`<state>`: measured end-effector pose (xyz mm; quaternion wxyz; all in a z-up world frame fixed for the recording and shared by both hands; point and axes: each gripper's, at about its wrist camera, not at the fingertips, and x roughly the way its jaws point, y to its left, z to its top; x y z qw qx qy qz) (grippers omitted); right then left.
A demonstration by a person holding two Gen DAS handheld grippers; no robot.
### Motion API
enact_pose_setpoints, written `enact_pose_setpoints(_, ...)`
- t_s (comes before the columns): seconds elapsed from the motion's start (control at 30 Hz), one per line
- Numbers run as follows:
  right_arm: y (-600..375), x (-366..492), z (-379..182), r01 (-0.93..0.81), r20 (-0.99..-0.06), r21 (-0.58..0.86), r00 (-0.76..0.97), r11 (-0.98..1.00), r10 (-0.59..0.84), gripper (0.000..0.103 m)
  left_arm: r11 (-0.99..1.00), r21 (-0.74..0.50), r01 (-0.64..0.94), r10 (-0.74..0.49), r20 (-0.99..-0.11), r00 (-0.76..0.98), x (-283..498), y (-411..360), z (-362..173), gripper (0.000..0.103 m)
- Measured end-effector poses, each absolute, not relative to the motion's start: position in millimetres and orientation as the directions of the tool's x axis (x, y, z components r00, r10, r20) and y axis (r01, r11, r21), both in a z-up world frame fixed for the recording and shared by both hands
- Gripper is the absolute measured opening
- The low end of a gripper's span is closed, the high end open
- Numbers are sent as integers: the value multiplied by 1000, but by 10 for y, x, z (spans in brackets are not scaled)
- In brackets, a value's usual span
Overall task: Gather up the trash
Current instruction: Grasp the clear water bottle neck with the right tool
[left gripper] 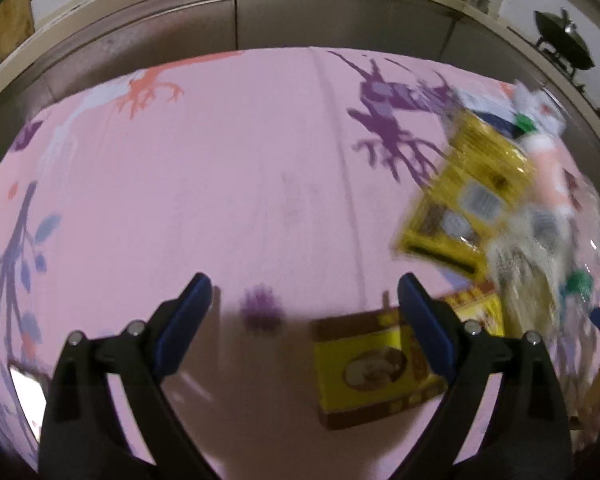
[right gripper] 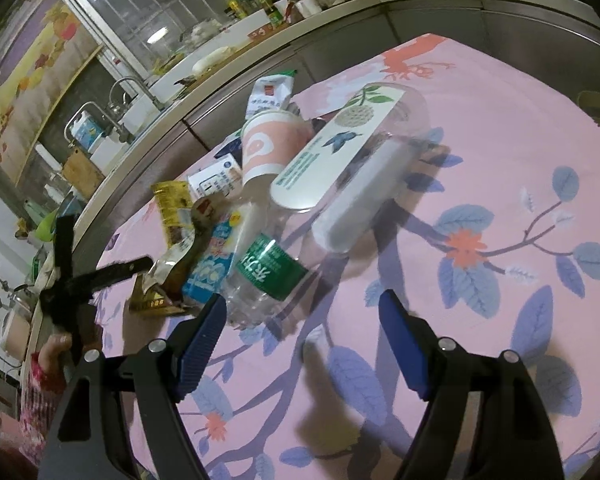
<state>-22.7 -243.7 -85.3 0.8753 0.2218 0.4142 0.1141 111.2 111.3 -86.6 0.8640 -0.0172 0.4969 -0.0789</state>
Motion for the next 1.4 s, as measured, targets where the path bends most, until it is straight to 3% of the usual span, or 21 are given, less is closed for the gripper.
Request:
enact_pose_setpoints(0.17,-2443,-249,-849,-22,-671,485,632,874,388,76,982,-43,186,-141,-822,552,610,1060,-769,90)
enact_pose_setpoints(0.23,-2440,-245,-847,-21,-670,485,634,874,386,76,969,38,246,-122,-789,602,452,955,-671,92)
enact_pose_setpoints(0.27,-2436,-235,-846,-21,-669,485,635,874,386,76,958,72,277,-121,-775,621,407,895,-638,97)
enact_pose_setpoints(0.57,-2357,37,-818,3,-660,533,627,846,413,76,779,344,524,-128,-731,670,511,320,-788,97)
enact_pose_setpoints(0.9,-2282,305,-1050,101,-686,588,589,802,428,76,740,277,613,-214,-768,604,550,308,-883,98)
enact_pose_setpoints(1.0,-2269,281,-1059,84,-693,553,599,829,402,62,721,294,628,-185,-791,583,501,223,-978,95)
enact_pose_setpoints(1.03,-2296,257,-1072,78,-692,552,599,830,403,48,715,311,627,-166,-795,584,472,197,-1022,87)
enact_pose_setpoints(1.07,-2332,230,-1097,74,-695,552,591,831,410,43,714,315,626,-159,-797,582,451,175,-1060,83)
enact_pose_setpoints(1.4,-2863,-282,-1057,83,-685,520,636,850,357,40,765,181,619,-226,-824,520,151,245,-979,69)
